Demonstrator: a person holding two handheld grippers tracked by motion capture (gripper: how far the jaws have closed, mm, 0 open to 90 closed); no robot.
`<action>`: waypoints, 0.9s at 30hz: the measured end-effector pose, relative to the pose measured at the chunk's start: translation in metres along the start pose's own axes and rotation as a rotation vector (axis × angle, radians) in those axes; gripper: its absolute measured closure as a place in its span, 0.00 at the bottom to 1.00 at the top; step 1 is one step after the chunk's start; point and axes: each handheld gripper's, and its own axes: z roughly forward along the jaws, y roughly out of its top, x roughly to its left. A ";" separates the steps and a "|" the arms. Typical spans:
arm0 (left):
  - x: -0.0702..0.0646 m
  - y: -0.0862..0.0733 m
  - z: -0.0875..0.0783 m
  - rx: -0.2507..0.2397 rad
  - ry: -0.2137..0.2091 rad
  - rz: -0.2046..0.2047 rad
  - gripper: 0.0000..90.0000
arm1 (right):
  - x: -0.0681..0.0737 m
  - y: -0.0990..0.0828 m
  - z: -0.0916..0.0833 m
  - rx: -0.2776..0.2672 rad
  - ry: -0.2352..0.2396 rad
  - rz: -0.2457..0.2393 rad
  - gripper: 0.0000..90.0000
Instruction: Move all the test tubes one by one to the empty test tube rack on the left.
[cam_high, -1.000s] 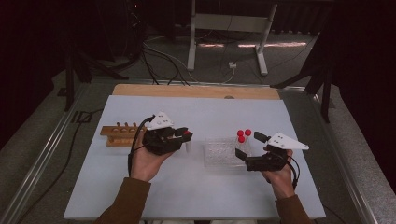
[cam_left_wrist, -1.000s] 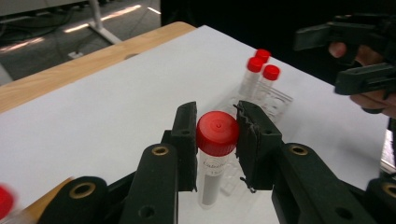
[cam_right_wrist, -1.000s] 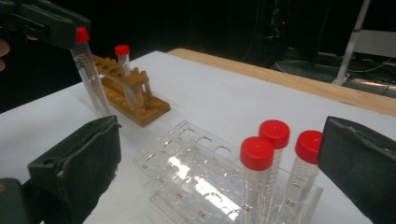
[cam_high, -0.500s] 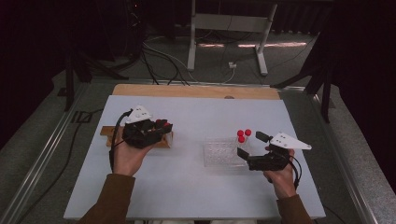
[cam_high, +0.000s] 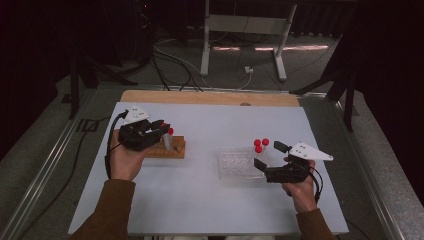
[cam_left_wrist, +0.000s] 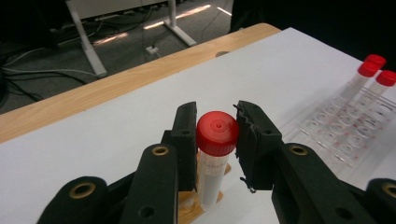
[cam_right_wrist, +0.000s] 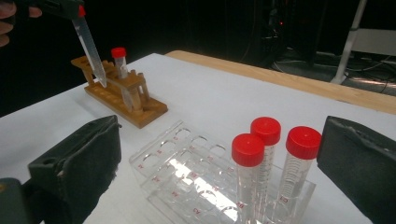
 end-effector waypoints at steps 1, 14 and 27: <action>0.001 0.001 -0.001 -0.003 0.006 0.000 0.79 | 0.000 0.000 0.000 0.000 -0.001 0.001 0.00; 0.015 0.008 0.001 0.006 0.092 -0.021 0.79 | 0.000 0.000 -0.001 -0.004 -0.002 0.003 0.00; 0.024 0.002 0.013 0.036 0.135 -0.031 0.79 | 0.001 -0.001 0.000 -0.004 0.001 0.003 0.00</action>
